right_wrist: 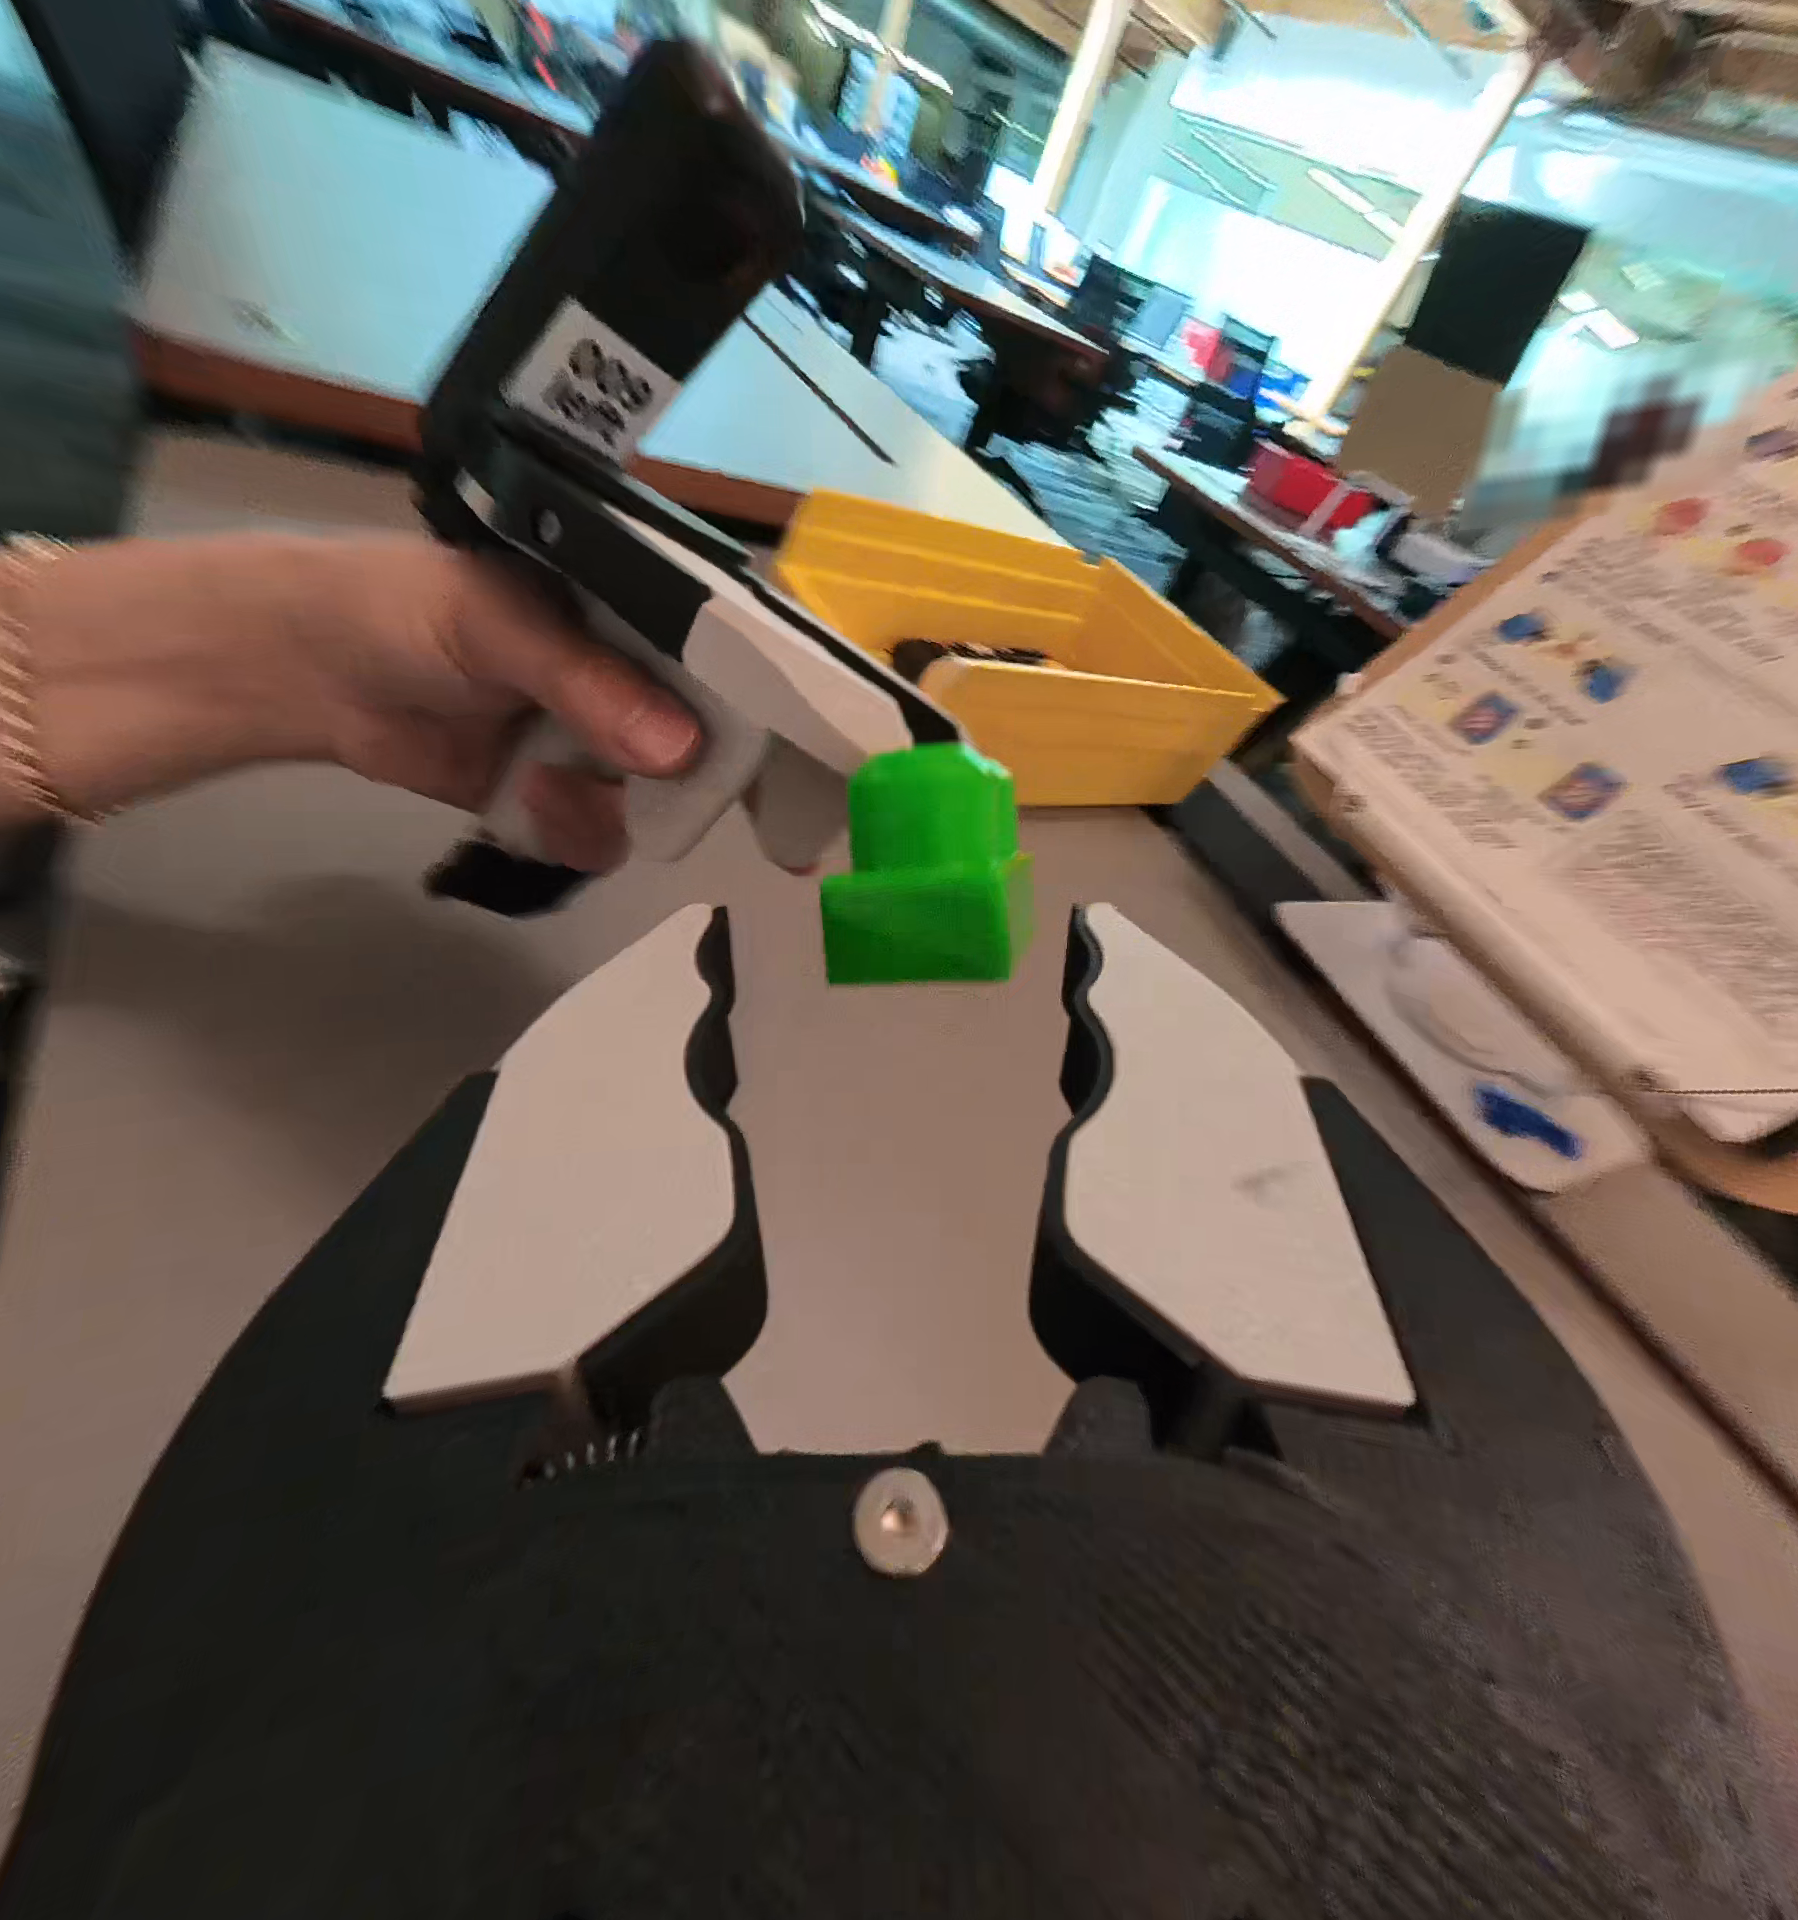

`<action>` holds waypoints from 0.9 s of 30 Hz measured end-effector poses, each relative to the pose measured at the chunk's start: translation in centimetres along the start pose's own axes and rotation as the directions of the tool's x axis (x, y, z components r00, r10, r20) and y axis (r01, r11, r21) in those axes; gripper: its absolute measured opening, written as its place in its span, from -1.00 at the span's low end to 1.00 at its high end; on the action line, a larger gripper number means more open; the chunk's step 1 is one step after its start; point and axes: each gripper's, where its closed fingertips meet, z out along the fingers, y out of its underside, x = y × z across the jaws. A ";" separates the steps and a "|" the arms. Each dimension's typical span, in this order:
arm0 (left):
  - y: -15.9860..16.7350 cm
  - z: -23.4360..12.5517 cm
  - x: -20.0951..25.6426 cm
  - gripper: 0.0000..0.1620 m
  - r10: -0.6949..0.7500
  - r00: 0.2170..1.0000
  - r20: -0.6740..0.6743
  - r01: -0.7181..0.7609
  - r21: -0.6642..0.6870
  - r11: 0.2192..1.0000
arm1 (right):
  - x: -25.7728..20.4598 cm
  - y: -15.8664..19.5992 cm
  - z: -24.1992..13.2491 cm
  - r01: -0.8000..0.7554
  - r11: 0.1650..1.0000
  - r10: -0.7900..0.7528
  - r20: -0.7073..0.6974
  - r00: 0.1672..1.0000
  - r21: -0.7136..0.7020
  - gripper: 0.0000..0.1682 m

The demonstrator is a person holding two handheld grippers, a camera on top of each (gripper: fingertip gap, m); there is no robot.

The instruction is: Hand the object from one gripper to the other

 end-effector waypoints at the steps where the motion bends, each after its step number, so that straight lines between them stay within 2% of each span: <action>1: -0.6 -0.3 0.6 -0.67 0.033 0.999 -0.040 -0.032 0.037 0.999 | -0.4 -0.3 -0.1 -0.079 0.996 0.077 0.053 0.996 0.029 -0.20; 3: -1.5 -0.9 1.7 -0.67 0.136 0.986 -0.099 -0.126 0.099 0.987 | -1.0 -1.5 -0.4 -0.298 0.951 0.280 0.185 0.942 0.082 -0.11; 4: -1.8 -1.2 2.4 -0.67 0.207 0.971 -0.121 -0.191 0.132 0.973 | -1.3 -2.2 -0.6 -0.433 0.896 0.395 0.268 0.879 0.101 -0.08; 5: -2.1 -1.6 3.1 -0.67 0.285 0.948 -0.143 -0.261 0.165 0.951 | -1.5 -3.0 -0.9 -0.569 0.816 0.503 0.361 0.785 0.101 -0.06; 7: -2.1 -2.2 4.5 -0.67 0.422 0.890 -0.170 -0.384 0.220 0.897 | -2.3 -4.0 -1.5 -0.767 0.641 0.632 0.551 0.545 0.022 -0.06; 9: -1.9 -2.4 5.2 -0.67 0.495 0.851 -0.179 -0.449 0.244 0.860 | -3.1 -4.4 -2.0 -0.856 0.506 0.677 0.664 0.317 -0.106 -0.12; 11: -1.8 -2.5 5.6 -0.67 0.530 0.826 -0.193 -0.473 0.277 0.837 | -3.6 -4.7 -2.1 -0.895 0.409 0.676 0.718 0.165 -0.180 -0.12; 15: -1.6 -2.9 6.1 -0.67 0.597 0.779 -0.191 -0.519 0.339 0.785 | -4.5 -4.5 -1.7 -0.904 0.327 0.679 0.734 0.023 -0.274 -0.22; 17: -1.6 -2.9 6.1 -0.67 0.600 0.777 -0.193 -0.517 0.350 0.781 | -4.9 -4.2 -1.3 -0.900 0.325 0.690 0.724 0.015 -0.291 -0.38; 20: -1.7 -2.9 6.0 -0.67 0.601 0.779 -0.181 -0.519 0.353 0.779 | -4.8 -4.2 -1.1 -0.904 0.341 0.670 0.741 0.040 -0.259 -0.42; 23: -1.5 -2.8 5.4 -0.68 0.609 0.779 -0.151 -0.554 0.291 0.780 | -4.4 -3.6 -0.6 -0.890 0.418 0.670 0.724 0.165 -0.184 -0.44; 25: -1.2 -2.5 4.6 -0.69 0.602 0.789 -0.121 -0.571 0.217 0.792 | -3.8 -3.1 -0.3 -0.865 0.487 0.677 0.678 0.286 -0.121 -0.45; 26: -1.0 -2.4 4.0 -0.66 0.609 0.788 -0.091 -0.590 0.172 0.789 | -3.1 -2.8 -0.1 -0.855 0.513 0.682 0.643 0.348 -0.081 -0.46; 27: -1.0 -2.2 3.6 -0.55 0.629 0.776 -0.053 -0.618 0.135 0.774 | -2.4 -2.6 0.0 -0.847 0.530 0.688 0.605 0.401 -0.042 -0.49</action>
